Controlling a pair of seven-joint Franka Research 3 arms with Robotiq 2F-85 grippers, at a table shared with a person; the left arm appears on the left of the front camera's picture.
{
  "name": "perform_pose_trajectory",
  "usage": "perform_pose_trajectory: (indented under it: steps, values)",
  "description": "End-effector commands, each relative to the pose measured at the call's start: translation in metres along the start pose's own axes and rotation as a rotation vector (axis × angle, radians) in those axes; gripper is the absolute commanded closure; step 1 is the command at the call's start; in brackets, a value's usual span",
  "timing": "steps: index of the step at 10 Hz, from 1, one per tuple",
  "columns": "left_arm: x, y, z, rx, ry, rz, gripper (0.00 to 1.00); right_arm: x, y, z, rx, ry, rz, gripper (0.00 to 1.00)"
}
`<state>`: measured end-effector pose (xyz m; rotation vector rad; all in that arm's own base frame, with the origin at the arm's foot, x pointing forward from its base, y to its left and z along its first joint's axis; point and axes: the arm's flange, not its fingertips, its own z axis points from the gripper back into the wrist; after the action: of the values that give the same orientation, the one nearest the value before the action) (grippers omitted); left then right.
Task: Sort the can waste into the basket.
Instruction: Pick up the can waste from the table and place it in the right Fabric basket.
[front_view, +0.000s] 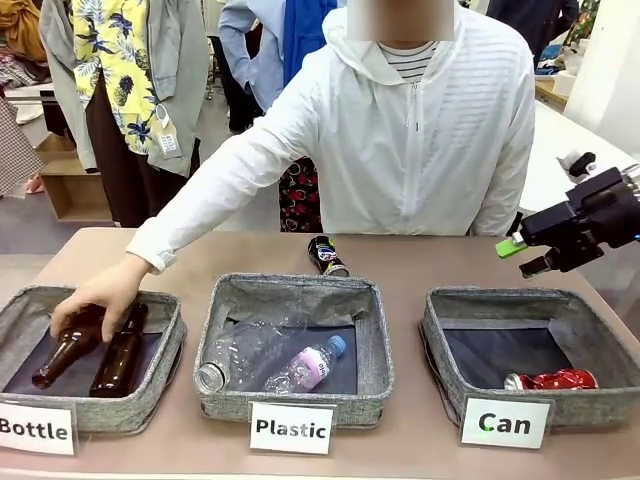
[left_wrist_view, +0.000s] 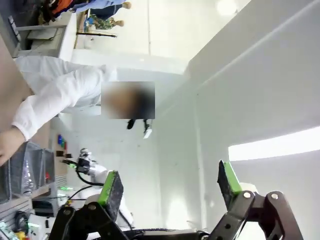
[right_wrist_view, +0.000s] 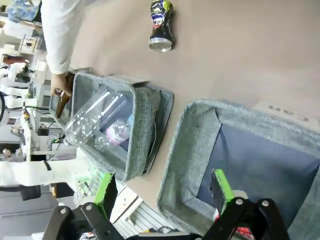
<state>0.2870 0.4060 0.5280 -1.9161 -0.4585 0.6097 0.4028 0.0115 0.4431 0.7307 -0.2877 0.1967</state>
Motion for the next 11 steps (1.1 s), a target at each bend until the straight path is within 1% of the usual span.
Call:
perform_pose_trajectory:
  steps: [1,3,5,6,7,8,9,10,11]
  values:
    - [0.013,-0.014,-0.011,0.050,-0.015,0.025,0.00,0.005,0.024,-0.022,-0.056,-0.043,0.000,0.00]
    - [0.005,0.002,-0.038,0.131,0.036,0.021,0.00,-0.008,0.014,-0.004,-0.009,-0.029,-0.025,0.00]
    - [0.003,0.014,-0.066,0.201,0.110,0.002,0.00,-0.031,0.001,0.013,0.059,-0.117,-0.056,0.00]
    - [0.005,0.016,-0.070,0.211,0.120,0.011,0.00,-0.037,-0.001,0.015,0.062,-0.137,-0.065,0.00]
    - [0.009,0.023,-0.075,0.255,0.116,0.015,0.00,-0.033,0.003,0.009,0.046,-0.150,-0.070,0.00]
    - [0.006,0.035,-0.082,0.351,0.125,-0.005,0.00,-0.022,0.011,-0.001,0.034,-0.172,-0.069,0.00]
    - [-0.002,0.051,-0.088,0.457,0.176,-0.043,0.00,-0.010,0.019,-0.010,0.031,-0.186,-0.072,0.00]
    - [-0.008,0.062,-0.098,0.557,0.200,-0.093,0.00,0.003,0.030,-0.023,0.027,-0.176,-0.065,0.00]
    - [-0.018,0.077,-0.115,0.697,0.235,-0.167,0.00,0.012,0.038,-0.035,0.008,-0.165,-0.051,0.00]
